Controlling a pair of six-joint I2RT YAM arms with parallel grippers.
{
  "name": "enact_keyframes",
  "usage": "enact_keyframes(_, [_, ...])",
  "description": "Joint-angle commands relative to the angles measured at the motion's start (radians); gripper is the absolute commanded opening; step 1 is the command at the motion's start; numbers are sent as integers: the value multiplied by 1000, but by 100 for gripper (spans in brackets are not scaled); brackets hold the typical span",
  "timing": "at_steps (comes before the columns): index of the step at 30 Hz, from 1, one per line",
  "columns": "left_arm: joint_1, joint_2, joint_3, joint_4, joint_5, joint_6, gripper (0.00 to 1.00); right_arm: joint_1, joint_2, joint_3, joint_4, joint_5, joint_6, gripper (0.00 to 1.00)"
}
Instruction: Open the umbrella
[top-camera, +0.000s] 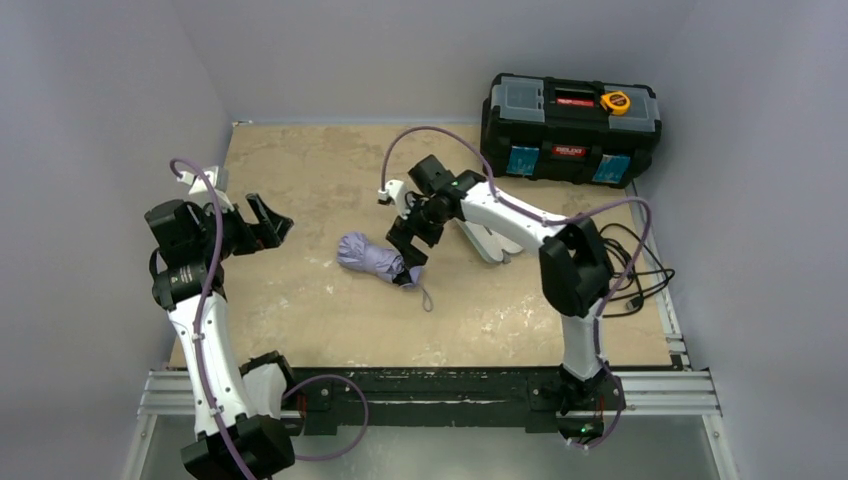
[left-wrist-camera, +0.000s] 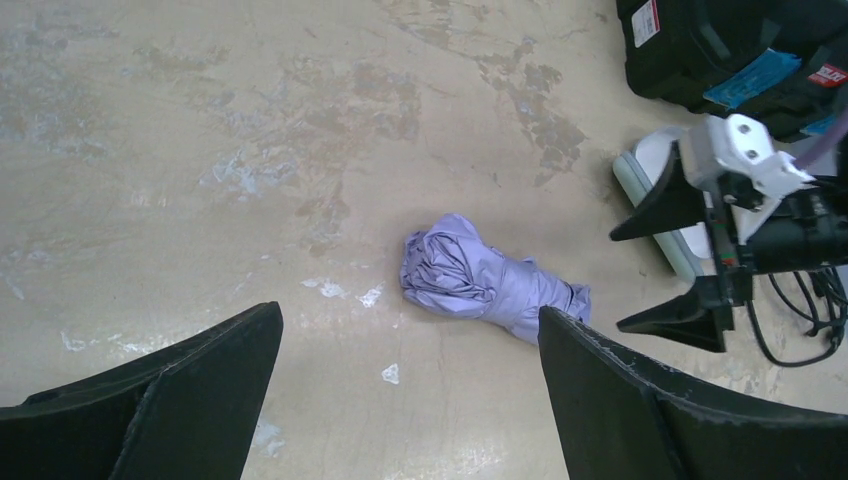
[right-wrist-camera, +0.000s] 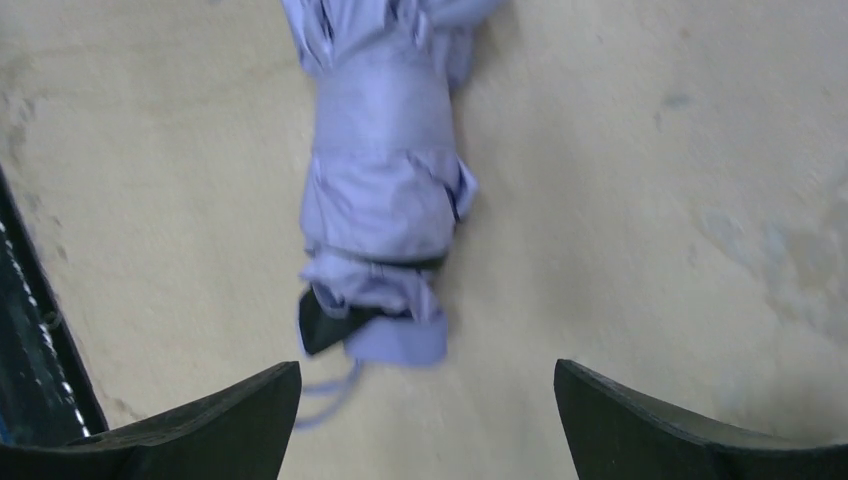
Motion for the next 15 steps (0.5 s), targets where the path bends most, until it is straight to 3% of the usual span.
enact_keyframes(1, [6, 12, 19, 43, 55, 39, 100, 13, -193, -199, 146, 200, -31, 98])
enact_keyframes(8, [6, 39, 24, 25, 50, -6, 100, 169, -388, -402, 431, 375, -18, 89])
enact_keyframes(11, [5, 37, 19, 24, 41, -31, 100, 246, -363, -415, 529, 461, -28, 85])
enact_keyframes(15, [6, 28, 27, -5, 27, -26, 100, 285, -274, -358, 555, 439, 4, 84])
